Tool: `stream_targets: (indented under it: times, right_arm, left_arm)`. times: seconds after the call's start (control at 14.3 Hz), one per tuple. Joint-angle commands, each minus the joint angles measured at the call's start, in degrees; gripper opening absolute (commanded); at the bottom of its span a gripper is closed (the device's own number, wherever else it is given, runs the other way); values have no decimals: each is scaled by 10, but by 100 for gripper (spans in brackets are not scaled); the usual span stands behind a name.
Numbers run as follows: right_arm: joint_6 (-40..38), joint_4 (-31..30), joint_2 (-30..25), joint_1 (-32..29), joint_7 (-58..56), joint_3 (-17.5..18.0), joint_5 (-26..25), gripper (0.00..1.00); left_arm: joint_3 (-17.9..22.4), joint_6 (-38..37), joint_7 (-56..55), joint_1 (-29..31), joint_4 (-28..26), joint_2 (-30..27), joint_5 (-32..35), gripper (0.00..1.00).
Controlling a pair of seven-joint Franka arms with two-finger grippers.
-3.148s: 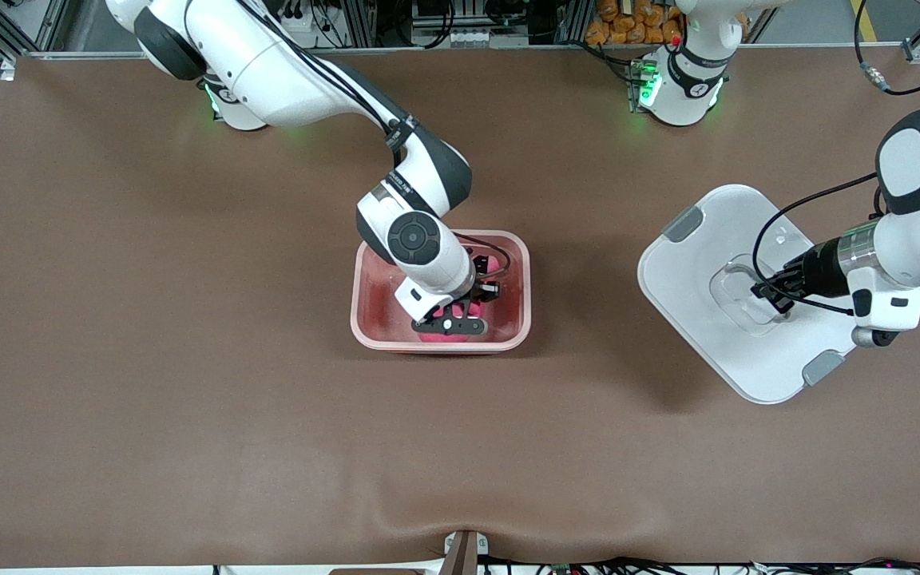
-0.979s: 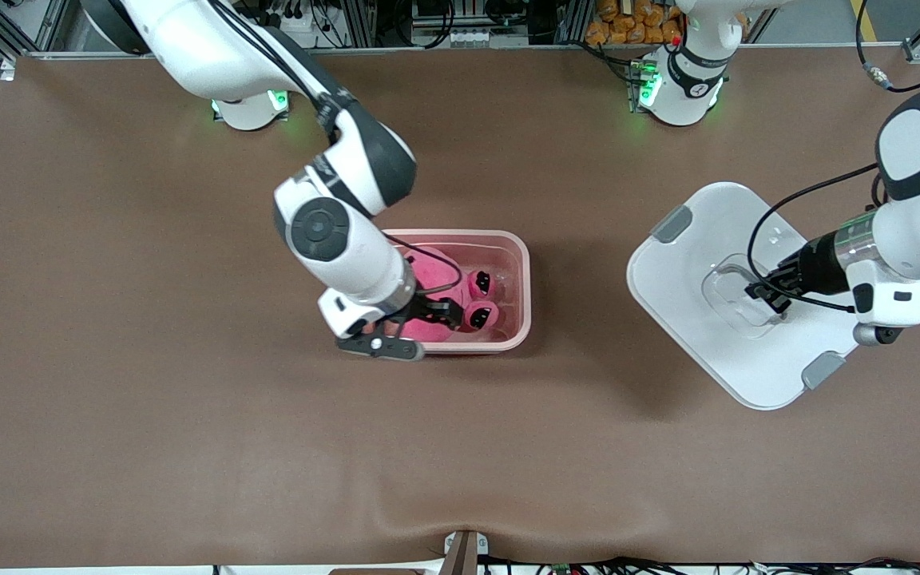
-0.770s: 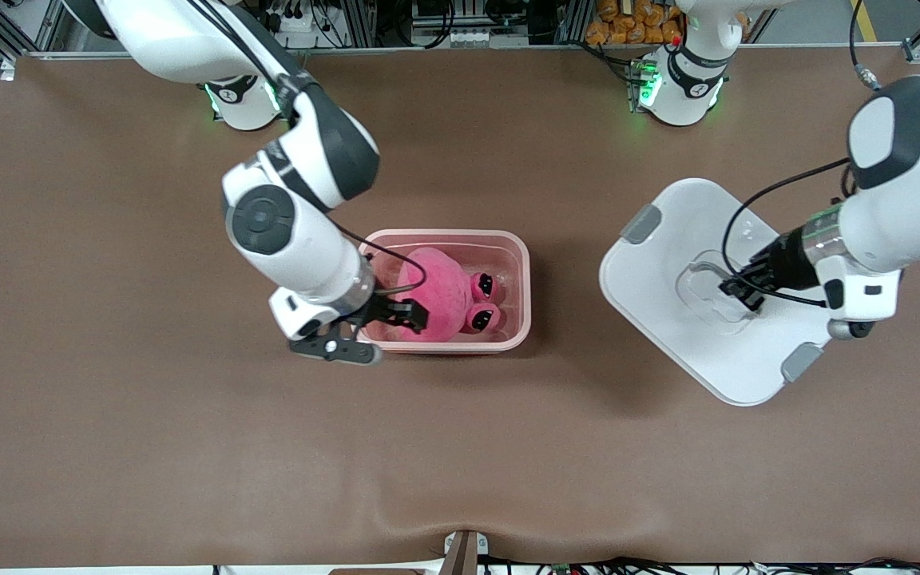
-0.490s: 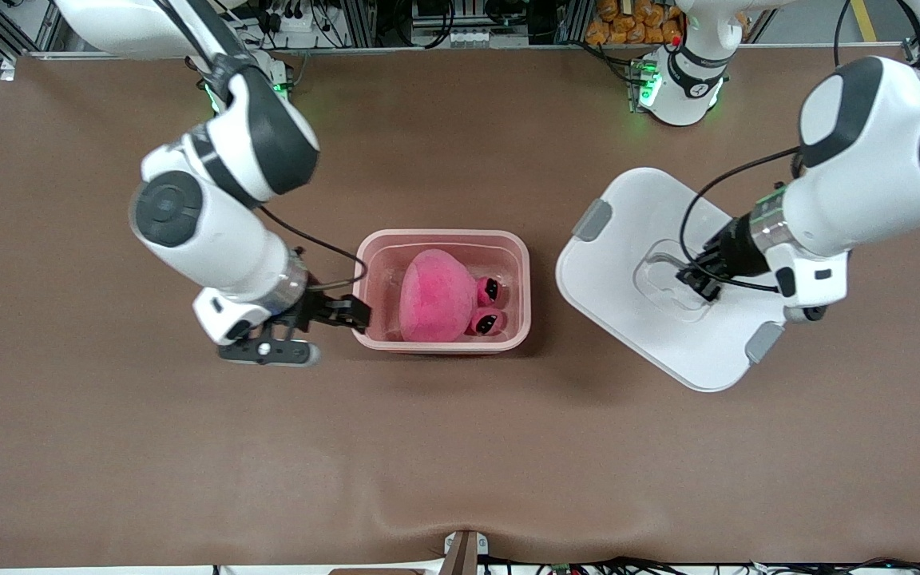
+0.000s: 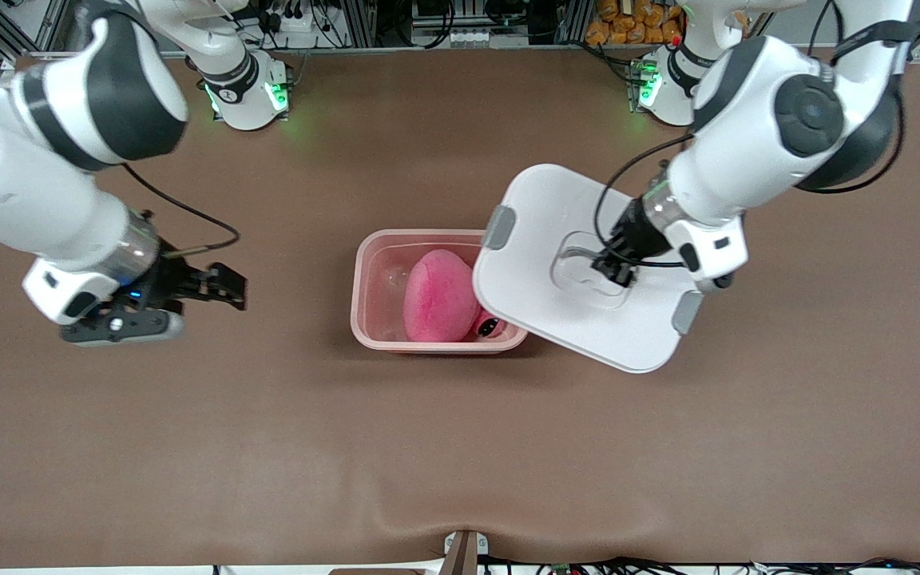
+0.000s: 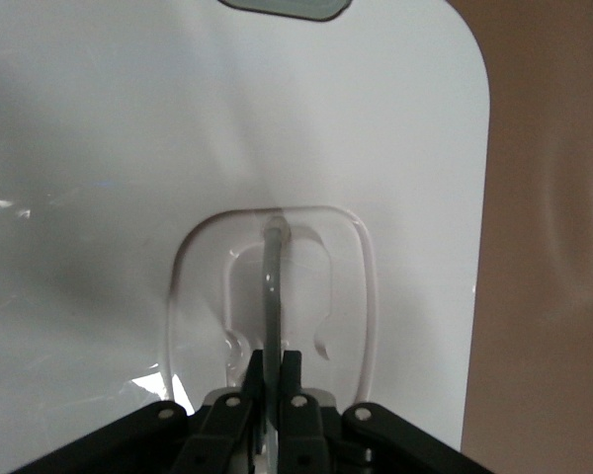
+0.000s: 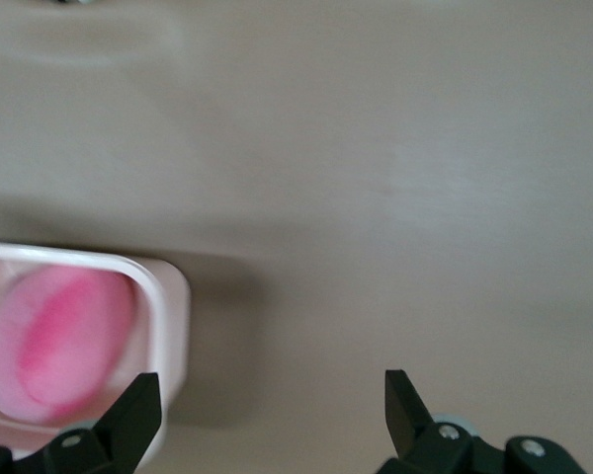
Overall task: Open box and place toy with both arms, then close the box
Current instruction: 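Open the right gripper and withdraw it while the left gripper brings the lid, then lower the lid onto the box with the left gripper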
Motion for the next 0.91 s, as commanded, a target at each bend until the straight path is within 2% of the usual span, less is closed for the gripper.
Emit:
stream_targets:
  times: [0.0, 0.21, 0.56, 0.84]
  right_arm:
    - [-43, -28, -52, -20, -65, -22, -4, 100]
    - [-87, -22, -89, -58, -87, -27, -6, 100]
    - [-145, -23, -139, -62, -153, -104, -6, 100]
    - [-203, -22, -145, -76, -153, -107, -12, 100]
  left_arm:
    - [1, 49, -102, -53, 8, 31, 65, 0]
    - [1, 98, -199, -103, 22, 74, 136, 0]
    - [5, 136, -349, -163, 78, 145, 226, 0]
    - [7, 162, -453, -206, 81, 173, 313, 0]
